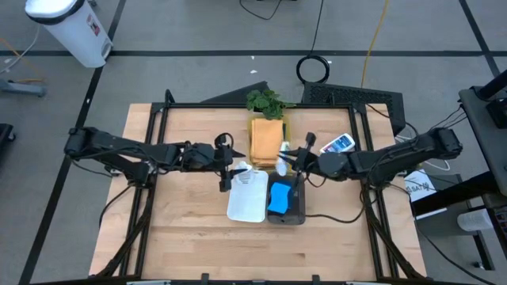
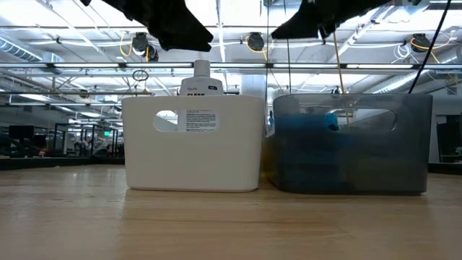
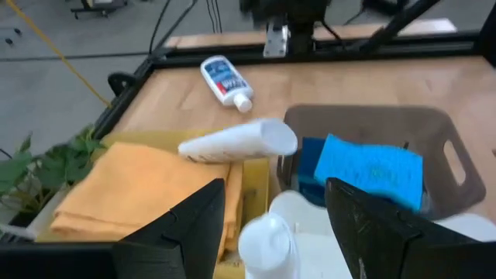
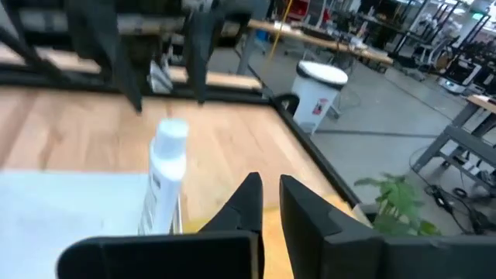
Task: Pick & Place Kitchen Items
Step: Put the left plastic restorer bottle into the white bin
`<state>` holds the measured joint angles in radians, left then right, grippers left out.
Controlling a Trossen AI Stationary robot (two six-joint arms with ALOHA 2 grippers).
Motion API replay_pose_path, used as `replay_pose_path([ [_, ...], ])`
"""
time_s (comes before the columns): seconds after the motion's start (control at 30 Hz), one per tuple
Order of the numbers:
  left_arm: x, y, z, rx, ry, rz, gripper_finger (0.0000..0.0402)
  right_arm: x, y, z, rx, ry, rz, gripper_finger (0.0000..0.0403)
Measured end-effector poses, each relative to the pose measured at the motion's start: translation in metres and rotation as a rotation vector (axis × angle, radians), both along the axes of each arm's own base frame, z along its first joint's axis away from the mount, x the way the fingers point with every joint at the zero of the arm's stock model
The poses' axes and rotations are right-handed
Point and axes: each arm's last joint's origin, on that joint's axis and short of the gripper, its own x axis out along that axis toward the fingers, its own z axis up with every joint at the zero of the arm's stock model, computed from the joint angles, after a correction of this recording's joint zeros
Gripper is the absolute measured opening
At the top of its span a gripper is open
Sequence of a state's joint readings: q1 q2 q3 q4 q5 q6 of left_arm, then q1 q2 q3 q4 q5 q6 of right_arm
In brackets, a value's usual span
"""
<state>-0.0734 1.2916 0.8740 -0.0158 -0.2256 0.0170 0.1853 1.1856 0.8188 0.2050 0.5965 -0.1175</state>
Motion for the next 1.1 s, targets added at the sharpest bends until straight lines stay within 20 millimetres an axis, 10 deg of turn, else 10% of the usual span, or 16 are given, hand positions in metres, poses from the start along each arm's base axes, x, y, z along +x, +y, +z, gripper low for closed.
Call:
replay_pose_path([
  [0.2,0.0,0.0,-0.001,0.001,0.011,0.0,0.0227,0.011,-0.005,-0.015,-0.004,0.064,0.02,0.0063],
  [0.6,0.0,0.0,-0.002,0.002,0.015,0.0,0.0228,-0.012,0.004,-0.03,0.262,0.176,-0.108,0.0326],
  [1.1,0.0,0.0,-0.002,0.002,0.014,0.0,0.0228,-0.007,-0.004,-0.069,0.491,0.264,-0.368,0.033],
])
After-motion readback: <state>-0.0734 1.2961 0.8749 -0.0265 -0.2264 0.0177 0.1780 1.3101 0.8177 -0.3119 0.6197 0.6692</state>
